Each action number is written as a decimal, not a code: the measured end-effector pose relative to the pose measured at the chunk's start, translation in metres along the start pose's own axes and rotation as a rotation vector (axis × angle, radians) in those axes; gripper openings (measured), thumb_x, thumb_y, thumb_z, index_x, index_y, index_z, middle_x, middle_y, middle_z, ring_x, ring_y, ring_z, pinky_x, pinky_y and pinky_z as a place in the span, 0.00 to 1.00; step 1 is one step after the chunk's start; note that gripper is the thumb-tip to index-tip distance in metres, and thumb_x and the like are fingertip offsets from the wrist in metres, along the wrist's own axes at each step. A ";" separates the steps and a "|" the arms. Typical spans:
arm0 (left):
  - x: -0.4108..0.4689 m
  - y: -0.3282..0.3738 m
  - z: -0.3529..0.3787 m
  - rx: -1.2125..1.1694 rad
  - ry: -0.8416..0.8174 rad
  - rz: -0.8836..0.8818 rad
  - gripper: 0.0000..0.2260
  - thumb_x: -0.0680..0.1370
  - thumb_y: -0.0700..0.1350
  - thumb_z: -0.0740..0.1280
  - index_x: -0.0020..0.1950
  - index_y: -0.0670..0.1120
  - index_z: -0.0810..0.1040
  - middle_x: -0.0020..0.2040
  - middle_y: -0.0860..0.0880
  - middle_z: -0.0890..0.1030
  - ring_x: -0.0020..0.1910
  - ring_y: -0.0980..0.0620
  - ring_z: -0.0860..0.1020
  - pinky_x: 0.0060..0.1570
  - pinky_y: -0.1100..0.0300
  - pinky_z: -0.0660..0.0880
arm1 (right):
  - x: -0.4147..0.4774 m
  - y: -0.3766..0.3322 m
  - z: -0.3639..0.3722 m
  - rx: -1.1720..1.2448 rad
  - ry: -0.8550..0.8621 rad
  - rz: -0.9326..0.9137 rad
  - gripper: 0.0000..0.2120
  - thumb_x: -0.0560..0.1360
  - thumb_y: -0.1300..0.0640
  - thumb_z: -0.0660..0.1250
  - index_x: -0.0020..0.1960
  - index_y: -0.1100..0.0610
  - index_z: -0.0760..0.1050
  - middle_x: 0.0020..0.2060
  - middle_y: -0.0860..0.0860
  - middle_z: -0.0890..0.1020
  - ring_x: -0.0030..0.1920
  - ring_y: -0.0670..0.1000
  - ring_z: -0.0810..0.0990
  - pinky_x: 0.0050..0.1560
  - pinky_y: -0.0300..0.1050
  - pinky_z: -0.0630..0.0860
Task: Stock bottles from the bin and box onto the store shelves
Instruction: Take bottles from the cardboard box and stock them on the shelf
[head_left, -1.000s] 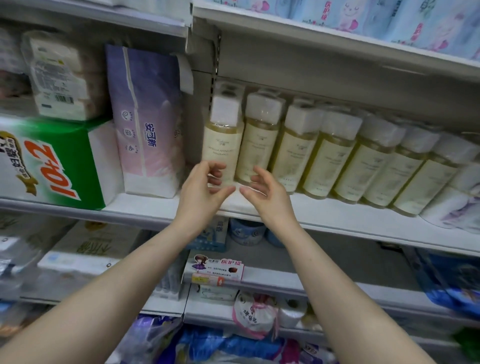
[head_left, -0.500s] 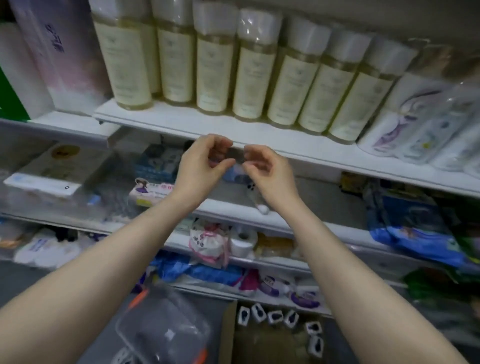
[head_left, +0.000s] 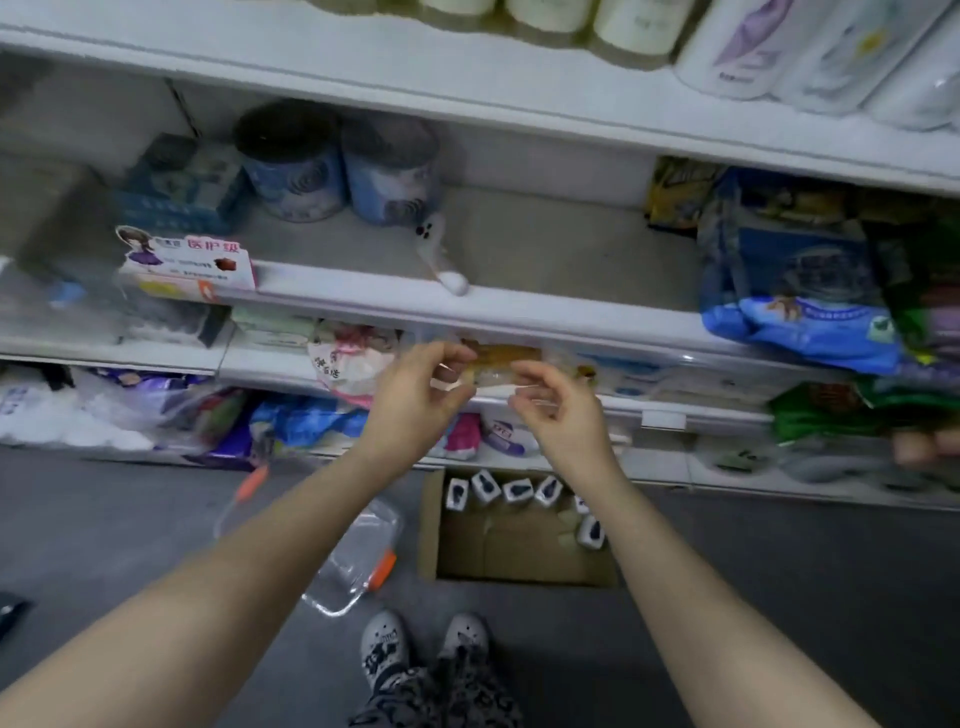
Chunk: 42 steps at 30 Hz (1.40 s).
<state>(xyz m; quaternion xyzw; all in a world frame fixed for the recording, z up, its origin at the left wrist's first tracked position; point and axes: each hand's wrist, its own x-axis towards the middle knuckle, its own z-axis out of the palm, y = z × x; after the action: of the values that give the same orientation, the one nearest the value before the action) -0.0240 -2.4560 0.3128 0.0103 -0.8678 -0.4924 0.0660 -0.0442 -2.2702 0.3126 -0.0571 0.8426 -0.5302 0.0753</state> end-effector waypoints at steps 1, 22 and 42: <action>-0.001 -0.008 0.009 0.011 -0.017 -0.005 0.13 0.73 0.38 0.73 0.55 0.49 0.79 0.48 0.52 0.79 0.46 0.53 0.79 0.48 0.58 0.78 | -0.004 0.013 0.000 -0.002 0.000 0.020 0.16 0.76 0.65 0.70 0.60 0.51 0.78 0.50 0.42 0.81 0.48 0.36 0.80 0.49 0.31 0.76; -0.049 -0.235 0.270 0.087 -0.286 -0.296 0.15 0.76 0.43 0.72 0.62 0.50 0.79 0.56 0.53 0.81 0.54 0.54 0.79 0.54 0.64 0.73 | -0.013 0.365 0.039 -0.094 -0.065 0.370 0.23 0.73 0.67 0.72 0.61 0.45 0.76 0.56 0.44 0.81 0.57 0.45 0.79 0.58 0.45 0.77; -0.032 -0.448 0.465 0.330 -0.333 -0.169 0.25 0.71 0.42 0.75 0.68 0.45 0.75 0.64 0.44 0.77 0.66 0.44 0.73 0.65 0.54 0.68 | 0.071 0.601 0.106 -0.637 -0.301 0.155 0.27 0.75 0.61 0.71 0.72 0.52 0.70 0.70 0.50 0.71 0.70 0.51 0.69 0.70 0.47 0.68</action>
<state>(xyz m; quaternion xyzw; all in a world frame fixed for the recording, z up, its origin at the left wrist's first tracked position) -0.0718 -2.2874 -0.3089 0.0120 -0.9315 -0.3426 -0.1219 -0.1036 -2.1172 -0.2796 -0.0909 0.9468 -0.2194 0.2171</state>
